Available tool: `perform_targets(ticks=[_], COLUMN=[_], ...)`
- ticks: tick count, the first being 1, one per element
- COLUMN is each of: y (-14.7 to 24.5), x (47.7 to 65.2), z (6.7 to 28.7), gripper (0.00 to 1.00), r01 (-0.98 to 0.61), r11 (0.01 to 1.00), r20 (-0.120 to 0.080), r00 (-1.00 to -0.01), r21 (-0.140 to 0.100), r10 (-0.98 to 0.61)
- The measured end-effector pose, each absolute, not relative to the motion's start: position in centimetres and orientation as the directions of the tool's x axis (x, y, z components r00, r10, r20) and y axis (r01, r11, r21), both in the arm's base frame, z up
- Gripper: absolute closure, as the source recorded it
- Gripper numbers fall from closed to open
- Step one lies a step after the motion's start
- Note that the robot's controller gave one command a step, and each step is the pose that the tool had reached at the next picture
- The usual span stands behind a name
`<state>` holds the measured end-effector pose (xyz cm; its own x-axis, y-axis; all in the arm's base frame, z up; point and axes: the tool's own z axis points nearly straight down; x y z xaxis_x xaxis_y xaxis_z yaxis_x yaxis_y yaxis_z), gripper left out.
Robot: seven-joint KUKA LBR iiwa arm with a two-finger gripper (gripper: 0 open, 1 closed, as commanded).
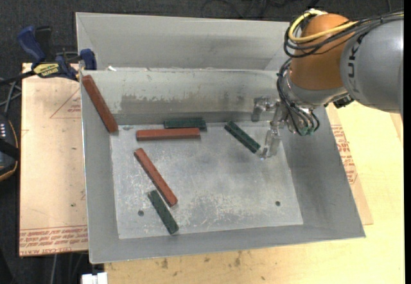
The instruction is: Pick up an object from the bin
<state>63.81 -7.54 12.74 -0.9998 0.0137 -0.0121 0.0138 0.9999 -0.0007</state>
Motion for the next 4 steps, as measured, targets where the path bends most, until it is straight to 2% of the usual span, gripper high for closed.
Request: perform_targets(ticks=[1,2,4], y=[-4.4,-8.5,-8.2], x=[62.7,64.9,64.7], z=[7.1,7.3,7.3], gripper=[0.0,1.0,1.0], r01=[-0.031,0.164,0.151], r11=[1.0,0.987,0.989], r20=[-0.004,-0.011,-0.011], r00=[-1.0,-0.986,-0.988], r21=[0.0,0.001,0.0], r10=[-0.031,0.164,0.151])
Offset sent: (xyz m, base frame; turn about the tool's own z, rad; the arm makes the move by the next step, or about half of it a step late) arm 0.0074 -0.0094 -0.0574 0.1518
